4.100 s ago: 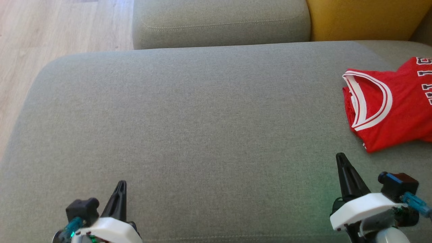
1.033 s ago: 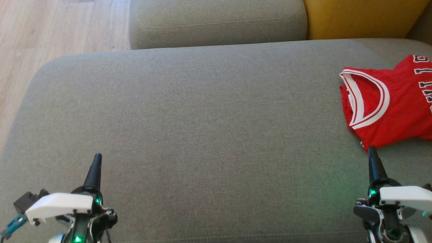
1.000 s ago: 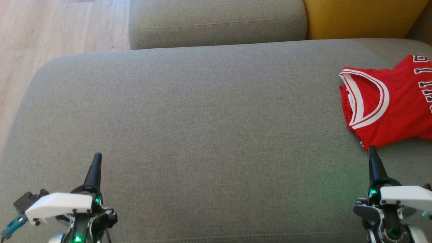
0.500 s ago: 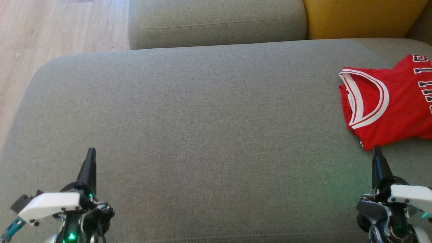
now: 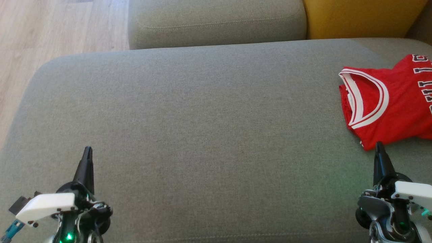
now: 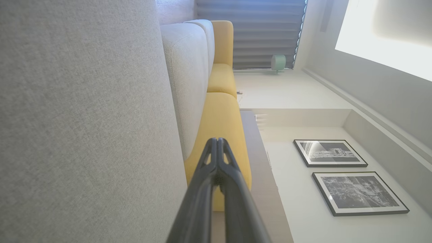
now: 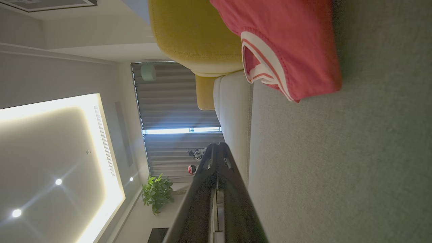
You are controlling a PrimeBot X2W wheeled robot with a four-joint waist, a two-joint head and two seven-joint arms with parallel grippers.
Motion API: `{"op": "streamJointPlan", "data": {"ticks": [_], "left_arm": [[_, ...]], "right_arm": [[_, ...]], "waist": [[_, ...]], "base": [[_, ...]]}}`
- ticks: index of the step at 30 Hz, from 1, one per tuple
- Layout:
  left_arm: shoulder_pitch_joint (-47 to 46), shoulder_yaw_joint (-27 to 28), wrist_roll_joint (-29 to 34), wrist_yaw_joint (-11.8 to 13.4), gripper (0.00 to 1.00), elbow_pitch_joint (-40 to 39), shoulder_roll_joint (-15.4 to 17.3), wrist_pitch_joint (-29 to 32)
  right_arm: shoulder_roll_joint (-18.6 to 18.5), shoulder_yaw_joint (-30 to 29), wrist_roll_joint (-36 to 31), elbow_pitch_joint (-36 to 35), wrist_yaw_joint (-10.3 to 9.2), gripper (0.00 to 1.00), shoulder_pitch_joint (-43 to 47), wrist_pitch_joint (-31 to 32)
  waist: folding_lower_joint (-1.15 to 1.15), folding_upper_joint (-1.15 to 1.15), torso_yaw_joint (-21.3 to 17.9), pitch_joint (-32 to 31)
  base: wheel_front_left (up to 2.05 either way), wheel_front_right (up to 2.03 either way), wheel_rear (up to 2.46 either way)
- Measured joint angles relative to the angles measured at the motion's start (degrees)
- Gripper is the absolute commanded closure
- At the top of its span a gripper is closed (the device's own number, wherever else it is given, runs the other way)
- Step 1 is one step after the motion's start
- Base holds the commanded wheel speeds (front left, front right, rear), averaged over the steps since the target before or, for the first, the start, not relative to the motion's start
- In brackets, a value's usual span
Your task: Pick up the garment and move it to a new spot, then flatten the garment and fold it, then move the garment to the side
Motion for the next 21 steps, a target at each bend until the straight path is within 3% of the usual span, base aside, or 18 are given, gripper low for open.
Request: {"op": "streamJointPlan", "data": {"ticks": [21], "left_arm": [[0.0,0.29,0.01,0.0,1.0,0.0,-0.13,0.08]], "right_arm": [[0.01,-0.25,-0.01,0.02,0.0,1.0,0.0,0.49]], "waist": [[0.0,0.0,0.0,0.0]], "base": [[0.0,0.0,0.0]]}}
